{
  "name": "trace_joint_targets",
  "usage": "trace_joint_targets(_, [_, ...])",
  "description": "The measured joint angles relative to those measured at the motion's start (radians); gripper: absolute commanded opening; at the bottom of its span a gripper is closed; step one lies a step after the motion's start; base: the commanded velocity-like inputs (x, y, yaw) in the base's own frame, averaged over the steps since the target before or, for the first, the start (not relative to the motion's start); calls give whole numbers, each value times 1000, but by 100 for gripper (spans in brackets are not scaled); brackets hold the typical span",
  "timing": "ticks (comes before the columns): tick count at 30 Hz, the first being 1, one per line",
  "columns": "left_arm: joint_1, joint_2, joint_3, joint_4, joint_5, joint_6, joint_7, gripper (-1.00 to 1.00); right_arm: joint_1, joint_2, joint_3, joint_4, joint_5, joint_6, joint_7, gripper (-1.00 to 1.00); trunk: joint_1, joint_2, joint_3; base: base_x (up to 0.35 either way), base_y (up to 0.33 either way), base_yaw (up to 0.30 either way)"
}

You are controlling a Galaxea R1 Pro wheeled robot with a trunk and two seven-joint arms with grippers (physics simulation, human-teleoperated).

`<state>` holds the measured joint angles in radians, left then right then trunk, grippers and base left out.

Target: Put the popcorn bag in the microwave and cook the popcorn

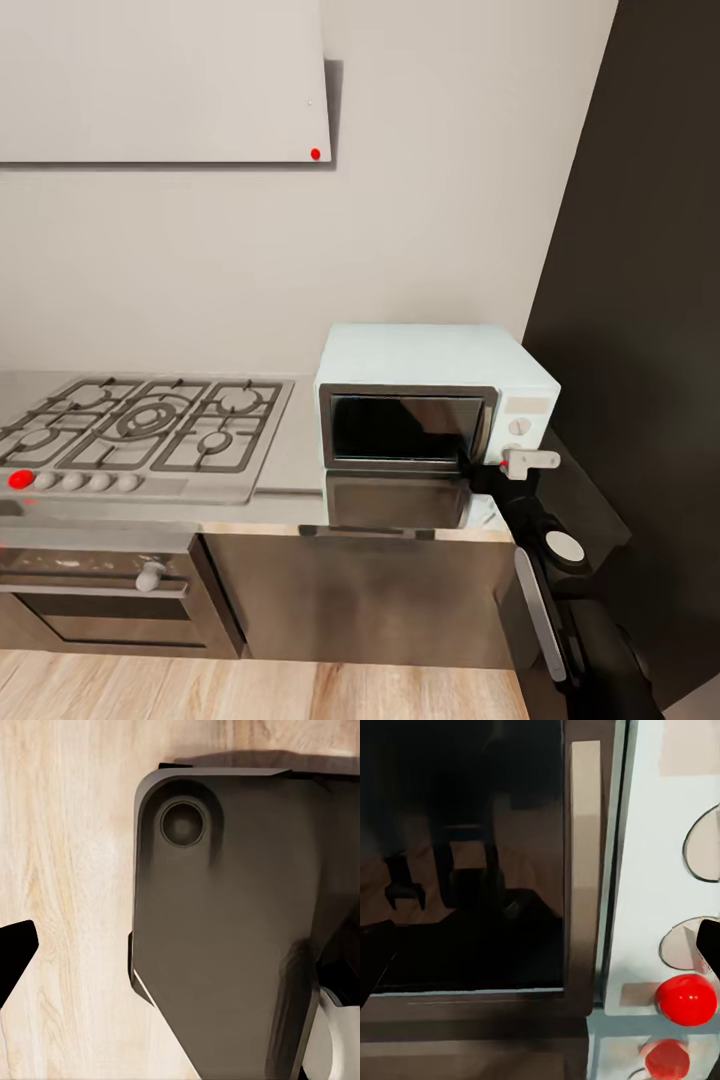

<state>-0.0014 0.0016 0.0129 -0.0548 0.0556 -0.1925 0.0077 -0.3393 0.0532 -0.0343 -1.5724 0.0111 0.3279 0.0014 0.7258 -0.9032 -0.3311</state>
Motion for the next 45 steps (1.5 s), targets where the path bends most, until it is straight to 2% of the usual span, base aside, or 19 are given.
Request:
trace_joint_targets(6, [0,1,0,0,1,0,0,100,0,-8,0,0,0,-4,0,100,0,0,0,153,-1,0])
trace_joint_targets(29, [0,3,1,1,2,-5,0,100,0,-3,0,0,0,4,-3,100,0,0,0,75,0,0])
trace_joint_targets(30, [0,3,1,1,2,-5,0,100,0,-4,0,0,0,4,-3,-100,0,0,0,34,0,0])
trace_joint_targets(42, [0,3,3,1,2,-5,0,100,0,-7,-5,0,15,4,-7,-100,0,0,0,3,0,0])
trace_joint_targets(45, [0,3,3,1,2,-5,0,100,0,-8,-18,-1,14,4,-6,-100,0,0,0,0,0,0])
